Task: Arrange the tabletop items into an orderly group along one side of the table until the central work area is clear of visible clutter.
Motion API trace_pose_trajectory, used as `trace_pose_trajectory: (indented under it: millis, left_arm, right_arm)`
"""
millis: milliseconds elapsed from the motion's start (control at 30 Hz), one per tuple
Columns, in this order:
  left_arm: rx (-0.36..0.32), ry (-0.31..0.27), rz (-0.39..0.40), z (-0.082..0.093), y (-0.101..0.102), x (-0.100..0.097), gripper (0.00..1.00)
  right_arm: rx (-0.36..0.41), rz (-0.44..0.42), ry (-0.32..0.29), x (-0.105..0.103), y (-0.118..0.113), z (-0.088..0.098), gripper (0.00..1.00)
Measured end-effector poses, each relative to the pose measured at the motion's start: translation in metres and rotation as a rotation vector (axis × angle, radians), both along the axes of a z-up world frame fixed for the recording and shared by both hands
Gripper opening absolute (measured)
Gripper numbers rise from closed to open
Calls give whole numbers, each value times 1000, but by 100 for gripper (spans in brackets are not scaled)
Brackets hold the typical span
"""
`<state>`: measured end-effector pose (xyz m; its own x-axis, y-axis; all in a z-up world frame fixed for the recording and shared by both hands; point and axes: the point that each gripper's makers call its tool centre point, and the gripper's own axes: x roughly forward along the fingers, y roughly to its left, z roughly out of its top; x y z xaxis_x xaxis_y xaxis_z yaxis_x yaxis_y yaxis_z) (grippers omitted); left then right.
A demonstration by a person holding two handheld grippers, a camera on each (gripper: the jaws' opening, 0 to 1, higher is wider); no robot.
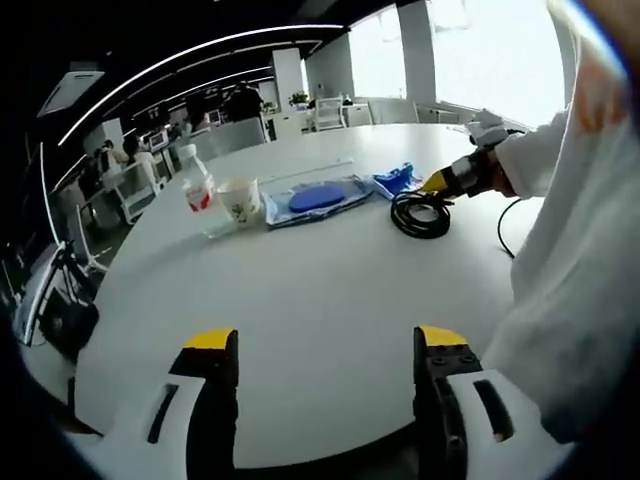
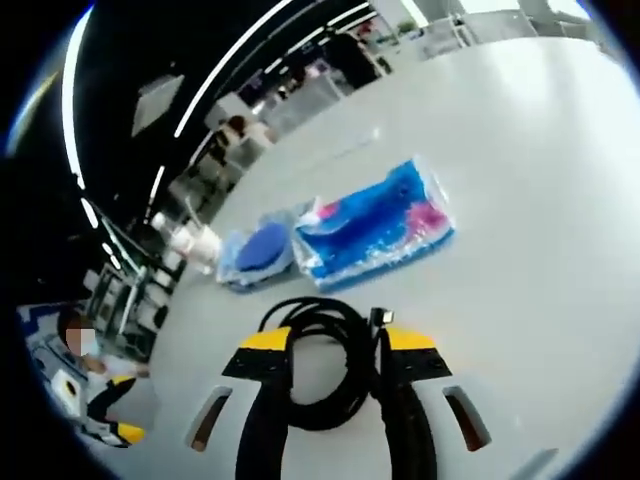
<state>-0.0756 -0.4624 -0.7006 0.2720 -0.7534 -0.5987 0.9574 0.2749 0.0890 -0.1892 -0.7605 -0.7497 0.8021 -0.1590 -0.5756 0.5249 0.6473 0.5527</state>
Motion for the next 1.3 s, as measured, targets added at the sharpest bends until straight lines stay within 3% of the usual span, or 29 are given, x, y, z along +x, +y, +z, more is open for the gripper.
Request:
trace_pose_trajectory:
  millis: [267, 467, 633, 833, 1067, 1167, 1233, 1300]
  left_arm:
    - [-6, 22, 0, -2, -1, -2, 72]
    - [-11, 62, 33, -5, 0, -2, 80]
    - [-5, 86, 53, -9, 2, -2, 83]
    - [-17, 126, 93, -7, 4, -9, 91]
    - [-40, 174, 185, -7, 13, 2, 99]
    - [-64, 207, 220, -5, 15, 8, 100]
    - [-74, 214, 215, -3, 16, 14, 100]
    - [-26, 188, 119, -5, 16, 7, 100]
  right_arm:
    - [-31, 32, 8, -6, 6, 5, 35]
    - [-71, 89, 29, -9, 16, 10, 49]
    - [-96, 160, 81, -15, 28, 10, 56]
    - [-110, 186, 83, -17, 39, 16, 67]
    - [-91, 257, 175, -32, 62, 14, 84]
    - [-134, 311, 215, -40, 69, 17, 86]
    - [-144, 325, 213, -42, 72, 21, 89]
    - [-131, 326, 201, -43, 76, 25, 88]
